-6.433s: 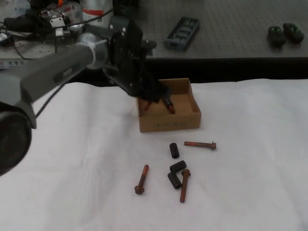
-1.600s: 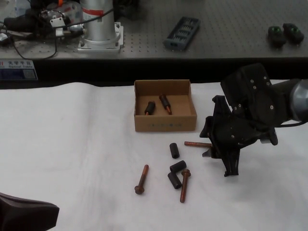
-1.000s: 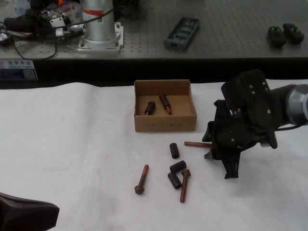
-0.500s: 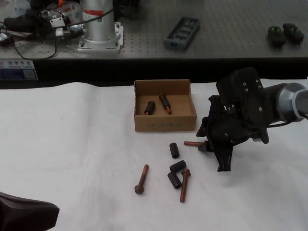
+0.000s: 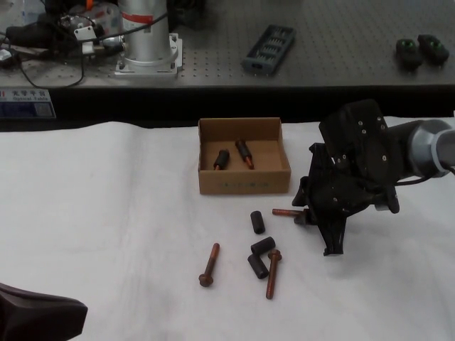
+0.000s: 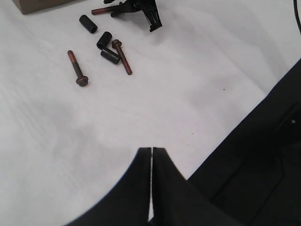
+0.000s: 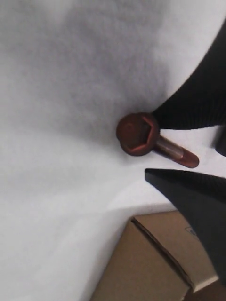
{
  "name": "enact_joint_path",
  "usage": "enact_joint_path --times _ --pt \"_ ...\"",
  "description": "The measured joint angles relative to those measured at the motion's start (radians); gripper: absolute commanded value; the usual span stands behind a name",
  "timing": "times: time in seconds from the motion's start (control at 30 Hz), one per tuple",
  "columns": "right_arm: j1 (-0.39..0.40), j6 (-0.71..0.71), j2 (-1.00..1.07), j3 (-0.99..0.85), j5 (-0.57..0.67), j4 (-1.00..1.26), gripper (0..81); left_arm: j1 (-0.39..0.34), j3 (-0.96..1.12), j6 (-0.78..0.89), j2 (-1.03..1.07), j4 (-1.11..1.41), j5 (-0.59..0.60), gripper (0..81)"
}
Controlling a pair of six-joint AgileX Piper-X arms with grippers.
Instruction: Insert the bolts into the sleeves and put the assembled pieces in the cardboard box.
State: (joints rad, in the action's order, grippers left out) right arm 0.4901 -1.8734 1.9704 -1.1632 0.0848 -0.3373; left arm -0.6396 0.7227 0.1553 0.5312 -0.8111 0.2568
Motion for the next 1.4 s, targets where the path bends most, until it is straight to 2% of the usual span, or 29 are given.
enact_joint_path --times 0.13,0.23,0.4,0.63,0.73,0.97,1.0,1.17,1.27,1.4 --pt "0.0 0.0 0.0 0.0 0.0 -0.011 13.2 0.0 0.0 -0.003 0.0 0.0 0.0 0.7" --pt "0.0 0.004 0.0 0.0 0.0 -0.014 2.4 0.0 0.0 -0.021 0.0 0.0 0.0 0.7" --pt "0.0 0.008 0.0 0.0 0.0 -0.013 1.9 0.0 0.0 -0.041 0.0 0.0 0.0 0.7" --pt "-0.005 0.148 0.0 0.0 0.004 0.02 1.9 0.0 0.0 -0.043 0.0 0.0 -0.01 0.7" --pt "-0.013 0.256 -0.016 0.0 0.015 0.02 1.9 0.0 0.0 -0.074 0.0 0.0 -0.03 0.7" --pt "-0.033 0.62 -0.134 0.0 0.025 0.003 1.9 0.0 0.0 -0.231 0.0 0.002 -0.049 0.5" --pt "-0.033 0.629 -0.138 0.0 0.024 0.002 1.9 0.0 0.0 -0.247 0.0 0.007 -0.06 0.6" --pt "-0.033 0.907 -0.274 0.0 0.031 -0.065 1.9 0.0 0.0 -0.302 0.025 0.085 -0.107 0.1" --pt "-0.033 1.069 -0.372 0.021 0.027 -0.122 1.9 0.0 0.0 -0.325 0.116 0.126 -0.103 8.6" --pt "-0.033 1.199 -0.567 0.146 0.033 -0.165 1.9 0.0 0.0 -0.392 0.267 0.145 -0.087 33.4"
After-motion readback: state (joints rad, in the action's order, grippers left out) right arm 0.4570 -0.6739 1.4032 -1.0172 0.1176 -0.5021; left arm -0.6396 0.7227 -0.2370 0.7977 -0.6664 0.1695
